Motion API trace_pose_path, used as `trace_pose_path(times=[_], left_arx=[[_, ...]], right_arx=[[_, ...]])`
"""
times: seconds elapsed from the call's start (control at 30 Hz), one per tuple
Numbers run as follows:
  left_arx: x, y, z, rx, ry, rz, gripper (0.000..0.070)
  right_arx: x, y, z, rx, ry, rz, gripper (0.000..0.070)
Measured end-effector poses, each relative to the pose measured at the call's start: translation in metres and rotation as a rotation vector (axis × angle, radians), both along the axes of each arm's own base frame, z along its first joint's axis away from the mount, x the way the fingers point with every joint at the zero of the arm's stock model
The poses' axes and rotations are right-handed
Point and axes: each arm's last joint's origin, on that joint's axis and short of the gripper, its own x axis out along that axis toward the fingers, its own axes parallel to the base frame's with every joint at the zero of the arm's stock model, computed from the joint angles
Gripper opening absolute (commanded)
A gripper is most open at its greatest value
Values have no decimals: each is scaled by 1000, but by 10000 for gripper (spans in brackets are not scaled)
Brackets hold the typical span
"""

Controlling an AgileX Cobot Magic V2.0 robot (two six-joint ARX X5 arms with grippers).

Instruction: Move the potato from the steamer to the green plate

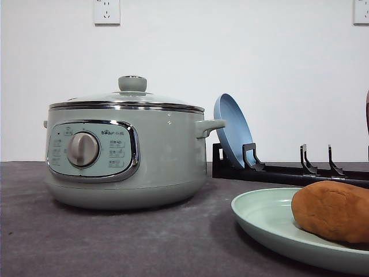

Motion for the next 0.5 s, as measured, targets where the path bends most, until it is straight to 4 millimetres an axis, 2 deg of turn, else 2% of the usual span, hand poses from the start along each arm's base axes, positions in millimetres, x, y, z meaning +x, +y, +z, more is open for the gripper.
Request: trace_pose_path(times=[0.5], left_arx=[[0,0,0,0,0,0,22]], right_arx=[[0,0,0,0,0,0,10]])
